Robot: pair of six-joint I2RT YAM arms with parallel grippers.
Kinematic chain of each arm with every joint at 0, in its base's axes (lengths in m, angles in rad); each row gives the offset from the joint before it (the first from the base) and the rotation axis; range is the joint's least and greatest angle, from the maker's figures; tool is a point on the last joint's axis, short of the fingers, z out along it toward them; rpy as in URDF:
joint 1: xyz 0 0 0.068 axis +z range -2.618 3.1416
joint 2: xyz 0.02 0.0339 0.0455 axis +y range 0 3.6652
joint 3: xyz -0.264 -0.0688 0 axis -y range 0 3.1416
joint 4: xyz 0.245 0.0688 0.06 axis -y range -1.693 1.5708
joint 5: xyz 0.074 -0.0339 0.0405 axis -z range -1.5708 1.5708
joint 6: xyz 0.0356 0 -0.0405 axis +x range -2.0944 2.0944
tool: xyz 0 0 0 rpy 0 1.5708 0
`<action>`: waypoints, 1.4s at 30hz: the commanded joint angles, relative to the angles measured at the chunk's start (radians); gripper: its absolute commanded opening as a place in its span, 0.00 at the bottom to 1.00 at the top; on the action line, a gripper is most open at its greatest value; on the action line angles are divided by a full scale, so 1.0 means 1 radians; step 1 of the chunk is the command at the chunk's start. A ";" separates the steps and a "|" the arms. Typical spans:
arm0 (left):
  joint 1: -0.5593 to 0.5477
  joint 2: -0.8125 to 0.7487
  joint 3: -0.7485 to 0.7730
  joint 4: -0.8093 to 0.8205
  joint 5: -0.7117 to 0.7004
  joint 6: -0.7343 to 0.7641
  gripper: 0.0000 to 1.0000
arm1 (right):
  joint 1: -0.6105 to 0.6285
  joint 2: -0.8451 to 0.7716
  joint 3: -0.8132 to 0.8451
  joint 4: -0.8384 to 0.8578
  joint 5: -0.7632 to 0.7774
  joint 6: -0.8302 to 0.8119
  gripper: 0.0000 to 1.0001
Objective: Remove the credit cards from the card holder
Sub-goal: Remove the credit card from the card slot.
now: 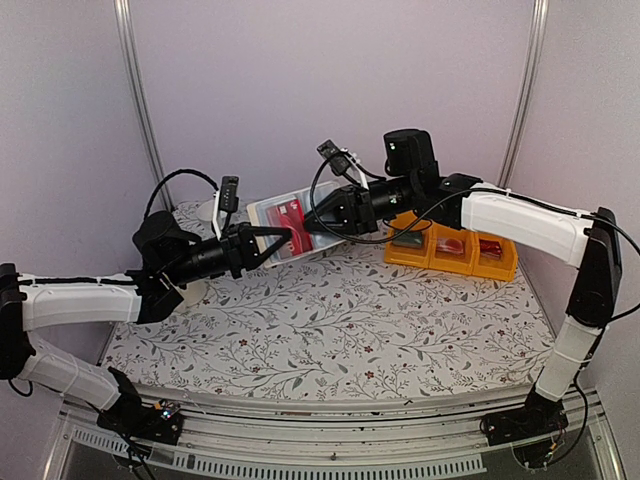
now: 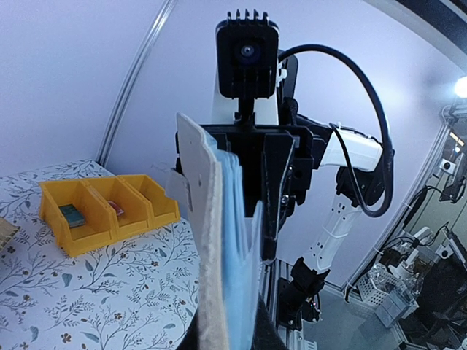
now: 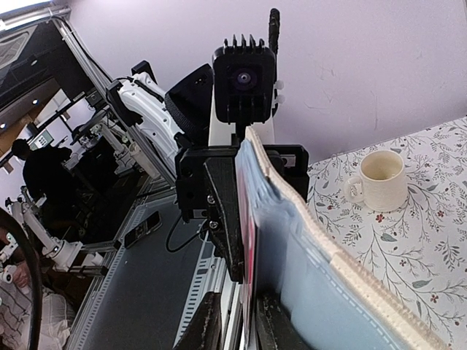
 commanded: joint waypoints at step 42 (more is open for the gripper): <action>-0.016 0.034 -0.017 0.132 0.057 -0.038 0.07 | -0.062 -0.097 -0.057 -0.031 0.024 -0.030 0.01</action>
